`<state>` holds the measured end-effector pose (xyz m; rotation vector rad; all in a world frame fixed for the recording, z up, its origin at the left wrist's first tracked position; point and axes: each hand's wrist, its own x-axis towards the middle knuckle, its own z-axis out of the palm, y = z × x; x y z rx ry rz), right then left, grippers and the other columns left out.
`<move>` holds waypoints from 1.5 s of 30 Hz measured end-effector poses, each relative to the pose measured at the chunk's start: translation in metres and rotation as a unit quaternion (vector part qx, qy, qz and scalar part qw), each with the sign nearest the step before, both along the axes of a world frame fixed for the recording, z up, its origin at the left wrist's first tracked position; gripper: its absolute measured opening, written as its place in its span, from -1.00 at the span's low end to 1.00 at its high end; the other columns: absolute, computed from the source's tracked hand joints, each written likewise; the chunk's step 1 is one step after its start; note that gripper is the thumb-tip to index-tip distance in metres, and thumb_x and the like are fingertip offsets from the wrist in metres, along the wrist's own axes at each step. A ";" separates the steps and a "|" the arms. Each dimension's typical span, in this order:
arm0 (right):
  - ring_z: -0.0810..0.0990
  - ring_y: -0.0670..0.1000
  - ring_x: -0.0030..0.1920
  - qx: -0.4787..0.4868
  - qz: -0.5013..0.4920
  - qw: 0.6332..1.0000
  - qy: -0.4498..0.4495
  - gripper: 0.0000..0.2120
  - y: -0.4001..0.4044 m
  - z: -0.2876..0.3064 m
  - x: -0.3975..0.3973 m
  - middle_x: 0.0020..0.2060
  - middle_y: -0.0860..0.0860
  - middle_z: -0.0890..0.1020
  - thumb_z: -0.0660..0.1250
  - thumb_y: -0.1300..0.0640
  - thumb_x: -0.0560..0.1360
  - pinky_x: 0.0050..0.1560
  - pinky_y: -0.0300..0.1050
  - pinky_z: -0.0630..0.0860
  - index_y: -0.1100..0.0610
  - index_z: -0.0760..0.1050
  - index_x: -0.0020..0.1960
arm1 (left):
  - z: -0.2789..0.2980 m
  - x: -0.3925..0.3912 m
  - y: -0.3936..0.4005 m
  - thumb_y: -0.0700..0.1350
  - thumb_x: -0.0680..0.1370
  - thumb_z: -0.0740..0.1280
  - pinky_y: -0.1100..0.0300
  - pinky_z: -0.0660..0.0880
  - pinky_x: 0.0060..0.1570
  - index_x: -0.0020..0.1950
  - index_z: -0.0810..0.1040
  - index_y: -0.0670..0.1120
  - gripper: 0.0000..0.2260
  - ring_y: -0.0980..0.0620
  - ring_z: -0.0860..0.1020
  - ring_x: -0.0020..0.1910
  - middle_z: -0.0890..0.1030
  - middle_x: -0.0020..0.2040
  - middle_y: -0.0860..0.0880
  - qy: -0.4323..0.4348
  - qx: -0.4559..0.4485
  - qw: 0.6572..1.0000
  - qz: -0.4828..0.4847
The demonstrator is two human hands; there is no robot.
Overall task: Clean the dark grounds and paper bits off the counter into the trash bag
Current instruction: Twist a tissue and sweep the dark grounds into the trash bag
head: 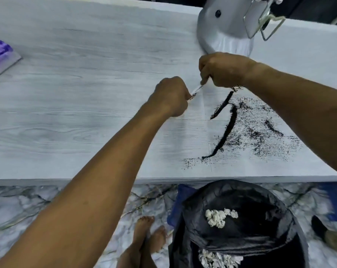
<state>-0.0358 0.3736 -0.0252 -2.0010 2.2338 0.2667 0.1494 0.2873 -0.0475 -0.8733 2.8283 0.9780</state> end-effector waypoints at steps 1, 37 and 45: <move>0.58 0.15 -0.02 -0.003 0.011 1.000 0.005 -0.65 -0.015 0.004 0.008 0.03 0.05 0.59 0.28 0.47 0.40 -0.04 0.01 0.55 0.14 0.70 -0.01 | 0.005 0.009 -0.012 -0.16 0.52 0.38 0.19 0.53 -0.04 0.17 0.68 0.04 -0.75 -0.03 0.59 0.04 0.66 0.13 0.00 0.004 0.006 1.000 0.014; 0.58 0.09 -0.12 -0.097 0.130 0.979 -0.120 -0.93 0.098 -0.055 0.050 -0.05 0.04 0.61 0.43 0.26 0.49 -0.15 -0.10 0.49 0.16 0.69 -0.08 | -0.043 0.078 0.216 -0.39 0.51 0.22 0.14 0.51 -0.13 0.25 0.62 -0.06 -0.59 -0.11 0.55 -0.08 0.46 0.01 -0.11 0.040 -0.054 0.963 0.260; 0.59 0.06 -0.14 -0.038 0.118 0.989 -0.076 -0.76 0.132 -0.030 0.005 -0.07 -0.02 0.60 0.47 0.39 0.33 -0.20 -0.04 0.55 0.10 0.69 -0.11 | -0.020 0.032 0.237 -0.35 0.46 0.28 0.23 0.45 -0.18 0.13 0.66 -0.09 -0.67 -0.09 0.60 0.01 0.61 0.04 -0.10 0.012 0.033 0.979 0.203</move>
